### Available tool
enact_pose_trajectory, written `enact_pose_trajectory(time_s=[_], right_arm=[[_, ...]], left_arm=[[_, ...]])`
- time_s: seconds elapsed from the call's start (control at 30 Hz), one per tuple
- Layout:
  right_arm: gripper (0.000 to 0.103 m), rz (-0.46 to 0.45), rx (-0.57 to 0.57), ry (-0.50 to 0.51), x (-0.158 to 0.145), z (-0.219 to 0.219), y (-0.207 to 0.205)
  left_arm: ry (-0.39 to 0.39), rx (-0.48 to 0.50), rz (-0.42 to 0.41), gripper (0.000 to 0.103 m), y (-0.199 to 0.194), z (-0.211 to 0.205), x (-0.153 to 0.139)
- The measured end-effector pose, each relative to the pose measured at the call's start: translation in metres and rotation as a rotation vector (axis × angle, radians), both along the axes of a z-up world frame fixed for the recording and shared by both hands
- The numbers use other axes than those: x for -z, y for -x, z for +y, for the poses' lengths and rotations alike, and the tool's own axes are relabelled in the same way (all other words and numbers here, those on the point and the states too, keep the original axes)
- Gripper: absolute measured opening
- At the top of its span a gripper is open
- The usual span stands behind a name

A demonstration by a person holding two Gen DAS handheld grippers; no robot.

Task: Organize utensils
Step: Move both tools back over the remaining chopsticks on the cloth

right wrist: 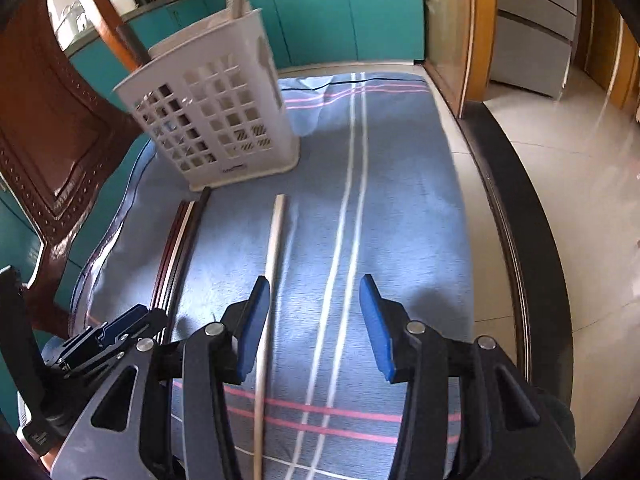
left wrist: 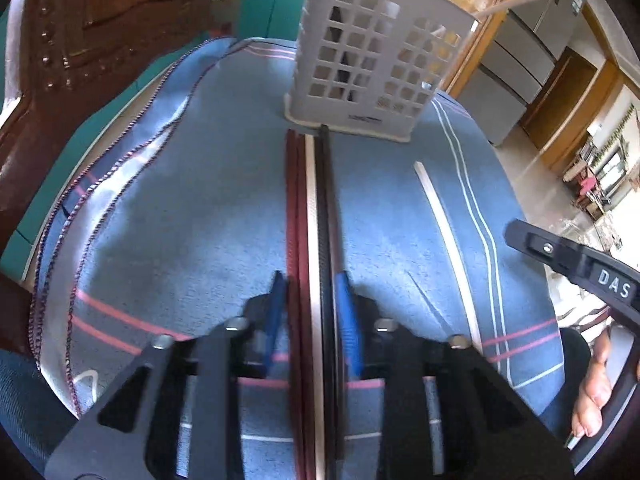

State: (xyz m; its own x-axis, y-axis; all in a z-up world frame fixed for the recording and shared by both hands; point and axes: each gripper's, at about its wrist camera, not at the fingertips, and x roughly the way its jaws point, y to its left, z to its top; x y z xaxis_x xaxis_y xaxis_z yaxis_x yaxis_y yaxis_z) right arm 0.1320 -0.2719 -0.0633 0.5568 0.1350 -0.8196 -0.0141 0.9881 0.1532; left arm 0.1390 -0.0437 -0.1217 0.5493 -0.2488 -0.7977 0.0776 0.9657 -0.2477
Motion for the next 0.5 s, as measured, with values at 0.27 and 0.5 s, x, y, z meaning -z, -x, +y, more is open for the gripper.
enact_pose_trajectory(time_s=[0.27, 0.5], right_arm=[[0.046, 0.029, 0.004, -0.001, 0.006, 0.006, -0.009], [0.047, 0.045, 0.025, -0.012, 0.012, -0.001, -0.010]], left_arm=[[-0.021, 0.052, -0.007, 0.003, 0.018, -0.013, 0.001], [-0.063, -0.069, 0.021, 0.003, 0.016, 0.023, 0.001]])
